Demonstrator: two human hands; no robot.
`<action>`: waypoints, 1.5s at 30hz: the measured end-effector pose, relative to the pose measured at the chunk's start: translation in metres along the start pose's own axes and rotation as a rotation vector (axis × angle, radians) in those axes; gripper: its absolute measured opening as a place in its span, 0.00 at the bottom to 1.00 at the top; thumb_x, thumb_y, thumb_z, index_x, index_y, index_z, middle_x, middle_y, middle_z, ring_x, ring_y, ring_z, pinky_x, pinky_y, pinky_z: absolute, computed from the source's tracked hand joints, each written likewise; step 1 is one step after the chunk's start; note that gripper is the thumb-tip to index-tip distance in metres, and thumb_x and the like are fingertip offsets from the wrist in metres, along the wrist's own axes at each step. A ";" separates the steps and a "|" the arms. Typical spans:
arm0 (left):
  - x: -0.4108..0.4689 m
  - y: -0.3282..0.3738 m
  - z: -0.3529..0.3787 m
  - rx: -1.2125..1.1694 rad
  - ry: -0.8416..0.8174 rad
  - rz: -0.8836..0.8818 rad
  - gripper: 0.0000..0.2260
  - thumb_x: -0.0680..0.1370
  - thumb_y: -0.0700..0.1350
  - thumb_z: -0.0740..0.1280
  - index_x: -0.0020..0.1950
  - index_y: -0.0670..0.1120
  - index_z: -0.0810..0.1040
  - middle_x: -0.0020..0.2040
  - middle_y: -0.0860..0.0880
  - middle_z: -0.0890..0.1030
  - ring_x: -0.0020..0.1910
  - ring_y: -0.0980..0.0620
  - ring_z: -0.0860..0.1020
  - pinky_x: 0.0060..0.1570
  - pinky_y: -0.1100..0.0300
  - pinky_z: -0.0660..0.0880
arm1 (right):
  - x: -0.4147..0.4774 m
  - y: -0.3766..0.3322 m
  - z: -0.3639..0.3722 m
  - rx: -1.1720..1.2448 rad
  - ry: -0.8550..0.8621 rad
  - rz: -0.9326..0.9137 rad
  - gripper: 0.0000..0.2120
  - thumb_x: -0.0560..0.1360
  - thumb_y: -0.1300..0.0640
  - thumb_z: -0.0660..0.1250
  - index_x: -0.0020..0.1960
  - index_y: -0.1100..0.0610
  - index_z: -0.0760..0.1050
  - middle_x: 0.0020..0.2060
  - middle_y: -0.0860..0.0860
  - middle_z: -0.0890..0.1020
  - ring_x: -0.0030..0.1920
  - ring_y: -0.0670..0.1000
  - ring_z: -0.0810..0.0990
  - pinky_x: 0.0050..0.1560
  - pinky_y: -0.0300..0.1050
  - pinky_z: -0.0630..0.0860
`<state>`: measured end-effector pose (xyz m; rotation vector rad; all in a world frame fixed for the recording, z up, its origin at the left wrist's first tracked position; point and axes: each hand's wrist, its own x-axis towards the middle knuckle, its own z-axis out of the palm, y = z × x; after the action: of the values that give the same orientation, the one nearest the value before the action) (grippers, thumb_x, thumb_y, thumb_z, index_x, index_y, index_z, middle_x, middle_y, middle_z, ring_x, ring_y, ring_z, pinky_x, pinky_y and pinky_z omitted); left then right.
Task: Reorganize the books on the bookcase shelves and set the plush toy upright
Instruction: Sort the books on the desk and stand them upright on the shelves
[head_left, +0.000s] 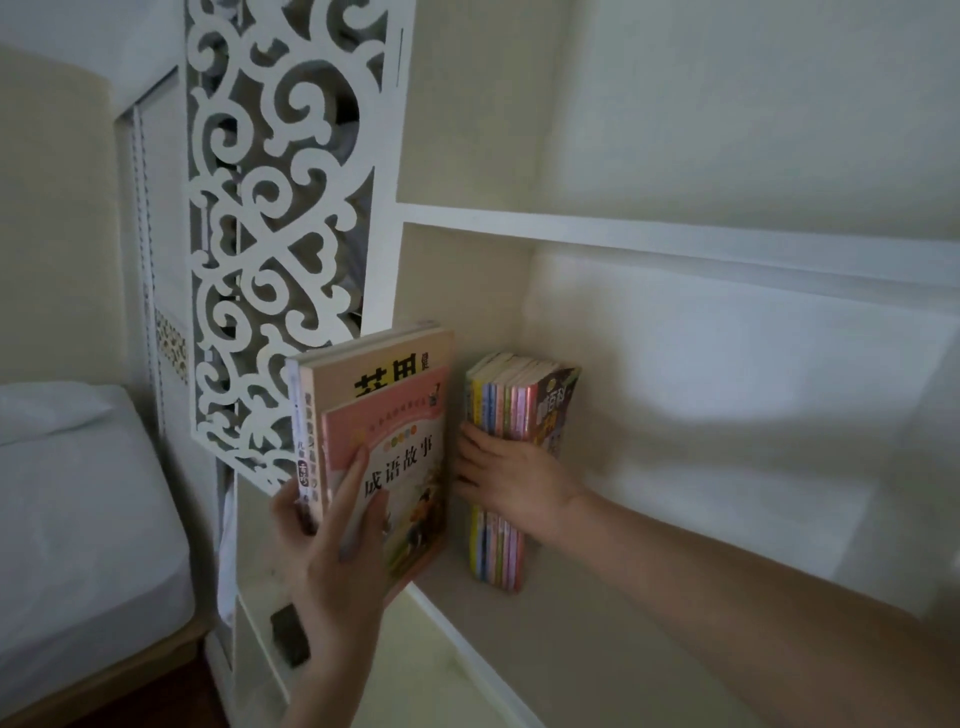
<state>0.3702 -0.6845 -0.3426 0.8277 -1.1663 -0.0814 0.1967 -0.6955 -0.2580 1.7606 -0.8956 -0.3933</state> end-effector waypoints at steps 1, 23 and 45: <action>0.000 -0.001 0.007 0.008 -0.005 0.008 0.29 0.67 0.30 0.74 0.61 0.55 0.74 0.59 0.39 0.68 0.58 0.46 0.71 0.55 0.53 0.71 | -0.003 0.000 -0.001 0.023 0.006 0.006 0.18 0.51 0.58 0.81 0.39 0.49 0.83 0.43 0.46 0.85 0.53 0.50 0.82 0.67 0.46 0.67; 0.011 -0.015 0.093 -0.065 -0.491 -0.009 0.31 0.77 0.66 0.42 0.77 0.55 0.39 0.76 0.60 0.37 0.75 0.61 0.40 0.73 0.56 0.40 | -0.013 -0.046 0.002 0.554 0.340 0.895 0.33 0.78 0.59 0.53 0.78 0.54 0.42 0.76 0.59 0.51 0.76 0.62 0.48 0.66 0.67 0.66; -0.007 -0.027 0.093 0.113 -0.433 0.060 0.22 0.82 0.52 0.45 0.76 0.52 0.59 0.78 0.52 0.48 0.77 0.53 0.45 0.73 0.57 0.46 | -0.009 -0.092 0.014 1.385 0.273 1.437 0.55 0.59 0.17 0.45 0.77 0.47 0.43 0.75 0.51 0.52 0.75 0.52 0.51 0.71 0.49 0.60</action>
<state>0.2992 -0.7505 -0.3514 0.9000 -1.6142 -0.1518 0.2166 -0.6847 -0.3491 1.5643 -2.1412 1.6892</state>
